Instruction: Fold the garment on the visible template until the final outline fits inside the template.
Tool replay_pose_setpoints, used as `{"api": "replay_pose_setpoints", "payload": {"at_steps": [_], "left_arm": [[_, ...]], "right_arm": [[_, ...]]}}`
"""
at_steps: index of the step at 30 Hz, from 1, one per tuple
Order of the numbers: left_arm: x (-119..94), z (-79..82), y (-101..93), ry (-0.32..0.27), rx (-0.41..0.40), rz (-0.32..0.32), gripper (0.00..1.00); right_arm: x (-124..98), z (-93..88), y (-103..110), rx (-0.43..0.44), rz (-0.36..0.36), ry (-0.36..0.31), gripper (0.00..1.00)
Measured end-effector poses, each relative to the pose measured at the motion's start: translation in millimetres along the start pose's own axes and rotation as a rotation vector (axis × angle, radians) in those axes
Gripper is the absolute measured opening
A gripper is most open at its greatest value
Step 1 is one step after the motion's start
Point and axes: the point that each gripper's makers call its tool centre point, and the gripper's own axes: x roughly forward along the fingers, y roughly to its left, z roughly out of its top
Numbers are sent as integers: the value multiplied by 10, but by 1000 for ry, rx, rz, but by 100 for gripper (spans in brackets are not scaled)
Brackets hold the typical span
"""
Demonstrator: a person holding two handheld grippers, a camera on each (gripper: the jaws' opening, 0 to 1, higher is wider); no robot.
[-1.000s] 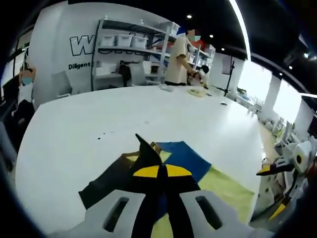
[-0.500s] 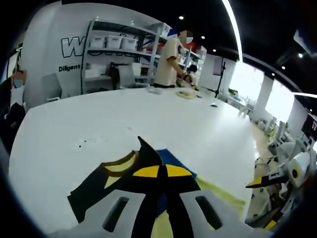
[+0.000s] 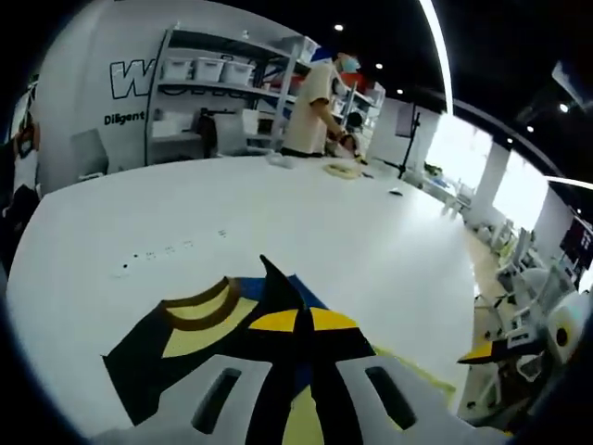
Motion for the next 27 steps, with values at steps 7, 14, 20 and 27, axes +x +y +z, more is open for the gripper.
{"api": "replay_pose_setpoints", "payload": {"at_steps": [7,14,20,27], "left_arm": [[225,-141,-101,19,17,-30,2],[436,-337,-201,55,31,-54,2],[594,-476,-282,79,28,-68,2],[741,-628,-299,112,23,-66,2]], "right_arm": [[8,-14,-26,2,-1,5,98],[17,-37,-58,7,-1,11,98],[27,-80,-84,21,-2,16,99],[26,-79,-100,26,-5,16,99]]}}
